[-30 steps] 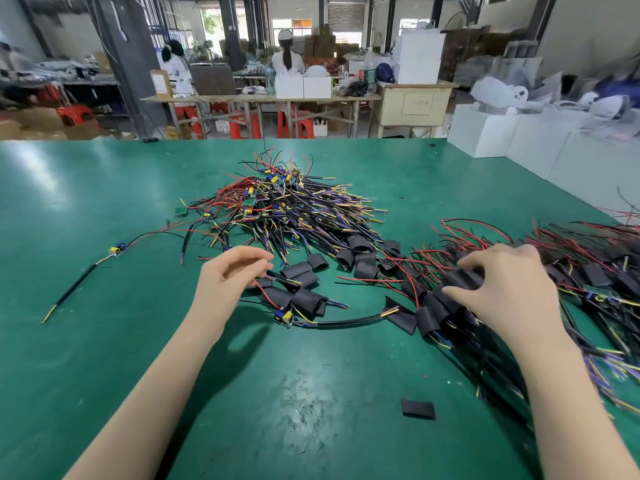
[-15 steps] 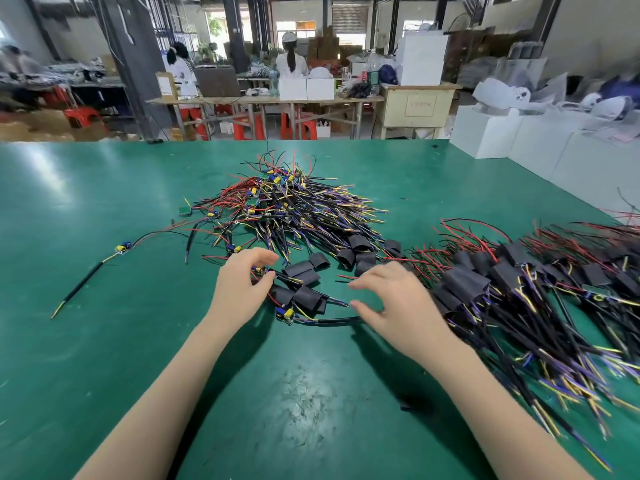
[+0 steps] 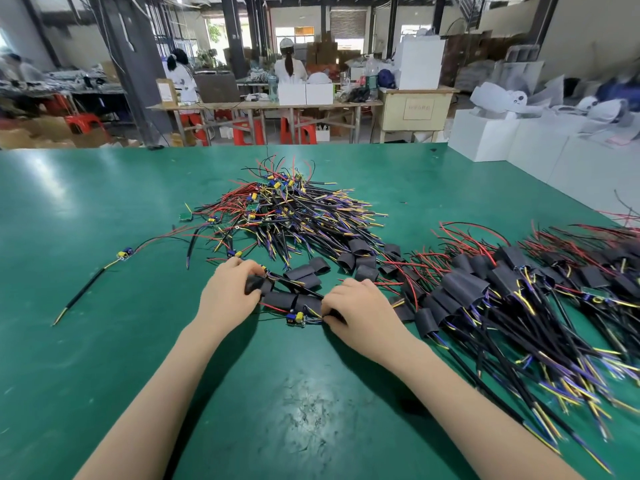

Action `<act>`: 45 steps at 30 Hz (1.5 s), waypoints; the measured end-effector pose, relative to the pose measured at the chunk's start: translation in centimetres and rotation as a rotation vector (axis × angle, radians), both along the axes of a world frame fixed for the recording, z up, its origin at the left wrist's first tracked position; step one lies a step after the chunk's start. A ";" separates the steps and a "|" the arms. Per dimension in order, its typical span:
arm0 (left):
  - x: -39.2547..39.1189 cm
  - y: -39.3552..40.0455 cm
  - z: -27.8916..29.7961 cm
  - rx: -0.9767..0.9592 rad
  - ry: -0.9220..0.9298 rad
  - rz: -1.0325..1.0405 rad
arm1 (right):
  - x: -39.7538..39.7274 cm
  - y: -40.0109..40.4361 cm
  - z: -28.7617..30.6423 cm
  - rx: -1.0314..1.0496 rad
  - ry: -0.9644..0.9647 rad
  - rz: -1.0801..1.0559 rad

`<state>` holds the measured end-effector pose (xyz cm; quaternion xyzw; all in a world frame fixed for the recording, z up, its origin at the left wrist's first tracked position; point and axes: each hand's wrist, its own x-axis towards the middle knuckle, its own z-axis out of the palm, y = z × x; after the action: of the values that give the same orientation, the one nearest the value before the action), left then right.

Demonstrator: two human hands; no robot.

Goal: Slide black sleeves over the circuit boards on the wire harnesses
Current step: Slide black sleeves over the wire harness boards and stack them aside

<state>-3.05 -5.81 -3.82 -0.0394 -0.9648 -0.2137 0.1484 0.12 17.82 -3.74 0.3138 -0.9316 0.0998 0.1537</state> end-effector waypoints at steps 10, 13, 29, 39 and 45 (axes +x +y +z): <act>-0.7 -0.1 -0.8 0.000 0.187 -0.053 | -0.6 1.3 0.0 -0.255 -0.270 -0.124; -1.3 0.0 -1.1 -0.094 0.136 -0.071 | -0.7 1.2 -0.1 -0.197 -0.249 -0.112; -0.4 -0.2 -0.4 0.037 0.264 -0.040 | -0.4 0.9 0.6 -0.176 -0.204 0.059; 1.3 -0.5 2.1 0.717 0.123 -0.044 | -0.7 0.4 0.7 -0.062 -0.192 -0.090; 1.4 -0.9 1.5 0.506 -0.115 -0.063 | -1.3 2.2 1.4 -0.131 -0.299 -0.208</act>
<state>-1.61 -6.74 -2.35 -0.0186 -0.8858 -0.4545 0.0918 -1.15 20.02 -2.37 0.1871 -0.9630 0.1893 0.0432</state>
